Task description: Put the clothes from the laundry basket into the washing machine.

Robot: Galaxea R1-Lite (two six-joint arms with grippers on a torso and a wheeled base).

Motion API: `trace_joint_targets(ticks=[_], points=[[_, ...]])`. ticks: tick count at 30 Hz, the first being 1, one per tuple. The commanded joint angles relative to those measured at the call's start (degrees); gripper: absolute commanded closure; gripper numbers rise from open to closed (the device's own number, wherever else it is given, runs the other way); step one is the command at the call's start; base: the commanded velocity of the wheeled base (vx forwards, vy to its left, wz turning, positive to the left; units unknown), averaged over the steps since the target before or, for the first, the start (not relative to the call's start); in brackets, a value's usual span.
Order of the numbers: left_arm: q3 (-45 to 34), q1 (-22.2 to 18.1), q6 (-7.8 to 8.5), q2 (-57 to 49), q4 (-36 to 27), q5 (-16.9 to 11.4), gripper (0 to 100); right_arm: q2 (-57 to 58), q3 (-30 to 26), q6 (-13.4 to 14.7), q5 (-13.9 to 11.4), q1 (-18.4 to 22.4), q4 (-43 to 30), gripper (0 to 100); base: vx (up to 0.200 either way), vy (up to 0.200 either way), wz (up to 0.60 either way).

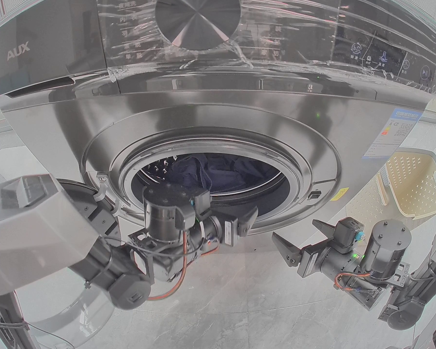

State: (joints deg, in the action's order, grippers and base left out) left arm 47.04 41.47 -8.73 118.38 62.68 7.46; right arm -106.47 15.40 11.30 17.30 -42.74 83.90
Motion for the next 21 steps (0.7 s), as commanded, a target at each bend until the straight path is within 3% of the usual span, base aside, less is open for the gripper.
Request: trace_joint_targets(ticks=[1,4,11,15,21], points=[[-10.22,5.72,-0.15,-6.23,2.88,0.45,0,0.92,-0.19,-0.23,-0.16,-0.15,0.04,0,0.0,0.0,0.0],[-15.49,7.39,0.12,-9.49,5.78,0.54,0,2.59,-0.89,-0.23,-0.34,-0.15,-0.05,0,0.0,0.0,0.0],[-28.15,9.24,0.73,-21.0,6.05,0.27,0,5.75,-6.34,-0.14,-0.78,-0.06,0.04,0,0.0,0.0,0.0],[-33.68,9.15,1.08,-27.06,6.22,0.54,0,7.86,-8.54,-0.14,-2.71,0.55,0.13,0,0.0,0.0,0.0],[-37.55,7.22,1.26,-38.58,5.69,0.45,0,12.61,-12.5,-0.49,-2.8,0.82,0.13,0,-0.2,0.0,0.0]])
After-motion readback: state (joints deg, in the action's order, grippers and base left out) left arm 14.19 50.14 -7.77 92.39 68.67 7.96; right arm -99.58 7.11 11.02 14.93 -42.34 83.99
